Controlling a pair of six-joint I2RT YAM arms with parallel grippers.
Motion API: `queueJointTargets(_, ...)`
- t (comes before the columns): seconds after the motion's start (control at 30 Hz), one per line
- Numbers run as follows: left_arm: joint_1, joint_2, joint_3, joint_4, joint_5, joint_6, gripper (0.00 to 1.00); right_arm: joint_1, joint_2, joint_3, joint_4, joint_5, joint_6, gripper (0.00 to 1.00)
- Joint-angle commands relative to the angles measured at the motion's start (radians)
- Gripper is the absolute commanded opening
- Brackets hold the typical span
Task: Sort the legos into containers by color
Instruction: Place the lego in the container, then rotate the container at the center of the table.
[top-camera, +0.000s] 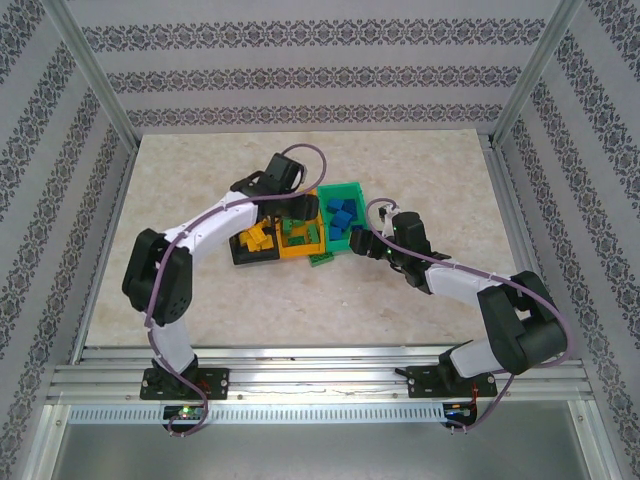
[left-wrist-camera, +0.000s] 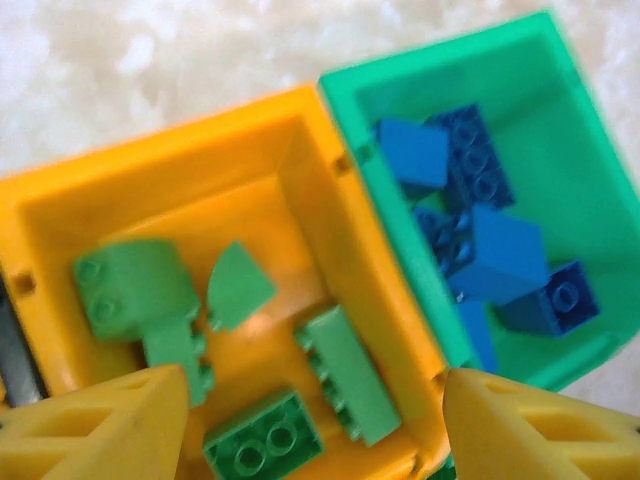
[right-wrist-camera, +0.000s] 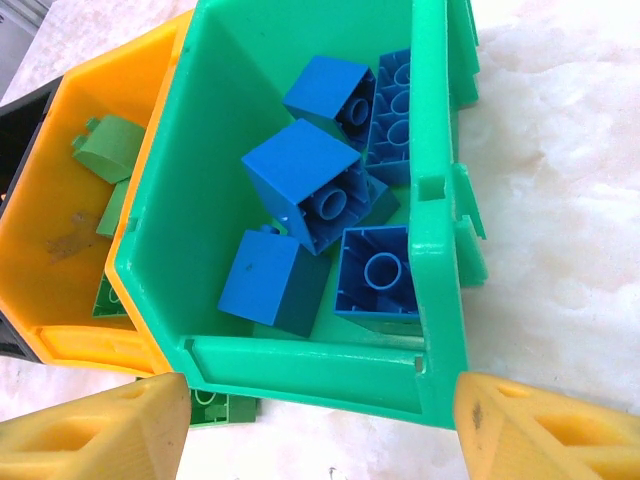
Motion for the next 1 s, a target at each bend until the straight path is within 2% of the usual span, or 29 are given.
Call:
queueJointTargets(0.0,-0.001,-0.089,-0.081,0.075,-0.038,-0.048,0.68,-0.011,-0.001,-0.009,0.041,-0.023,0.010,0.70)
queueJointTargets(0.2,0.000,-0.174,-0.155,0.113,-0.033,-0.079,0.68,-0.011,0.017,-0.002,0.052,-0.036,0.017,0.70)
queueJointTargets(0.53,-0.001,-0.237,-0.267,0.145,0.042,-0.142,0.66,-0.002,0.010,-0.006,0.052,-0.045,0.008,0.70)
queueJointTargets(0.97,-0.001,-0.367,-0.480,0.204,0.052,-0.174,0.66,0.030,0.122,0.052,0.079,-0.075,0.024,0.70)
